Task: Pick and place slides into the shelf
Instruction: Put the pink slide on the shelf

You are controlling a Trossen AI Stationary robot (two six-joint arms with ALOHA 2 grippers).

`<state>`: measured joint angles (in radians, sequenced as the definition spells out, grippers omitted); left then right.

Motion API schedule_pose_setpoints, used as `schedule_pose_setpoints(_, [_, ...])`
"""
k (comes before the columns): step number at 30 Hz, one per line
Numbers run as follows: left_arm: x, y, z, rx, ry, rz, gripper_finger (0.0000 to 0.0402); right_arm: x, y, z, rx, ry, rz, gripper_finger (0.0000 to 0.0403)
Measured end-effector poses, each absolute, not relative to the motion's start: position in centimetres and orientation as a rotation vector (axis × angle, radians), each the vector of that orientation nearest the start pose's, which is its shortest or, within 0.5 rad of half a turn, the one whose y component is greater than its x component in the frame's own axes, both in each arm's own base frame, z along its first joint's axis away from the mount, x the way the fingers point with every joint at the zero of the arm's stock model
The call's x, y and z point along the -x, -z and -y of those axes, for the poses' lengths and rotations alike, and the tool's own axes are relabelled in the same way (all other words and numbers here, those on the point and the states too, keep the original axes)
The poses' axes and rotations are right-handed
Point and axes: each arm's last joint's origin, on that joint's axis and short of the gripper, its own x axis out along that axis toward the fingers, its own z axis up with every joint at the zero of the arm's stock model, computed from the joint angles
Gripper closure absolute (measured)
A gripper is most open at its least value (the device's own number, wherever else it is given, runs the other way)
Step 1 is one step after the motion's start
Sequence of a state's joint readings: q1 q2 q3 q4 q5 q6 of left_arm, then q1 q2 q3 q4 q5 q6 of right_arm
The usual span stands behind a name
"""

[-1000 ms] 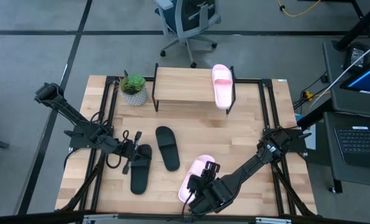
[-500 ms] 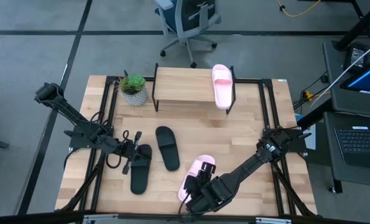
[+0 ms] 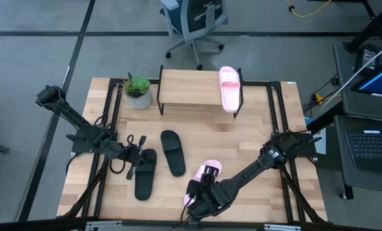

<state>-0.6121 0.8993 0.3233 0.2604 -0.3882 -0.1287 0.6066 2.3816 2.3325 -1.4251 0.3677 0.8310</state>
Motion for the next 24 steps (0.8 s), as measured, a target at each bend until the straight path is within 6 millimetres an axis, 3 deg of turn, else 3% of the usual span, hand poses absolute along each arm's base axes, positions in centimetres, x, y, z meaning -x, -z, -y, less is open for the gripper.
schedule_pose_setpoints(14, [-15.7, -19.8, 9.7, -0.024, 0.203, -0.291, 0.0401, -39.2, -20.2, -25.8, 0.085, 0.408, -1.364, 0.0189])
schedule_pose_setpoints(24, [-15.7, -19.8, 9.7, -0.021, 0.203, -0.291, 0.0401, -40.0, -20.2, -24.3, 0.041, 0.473, -1.361, 0.0189])
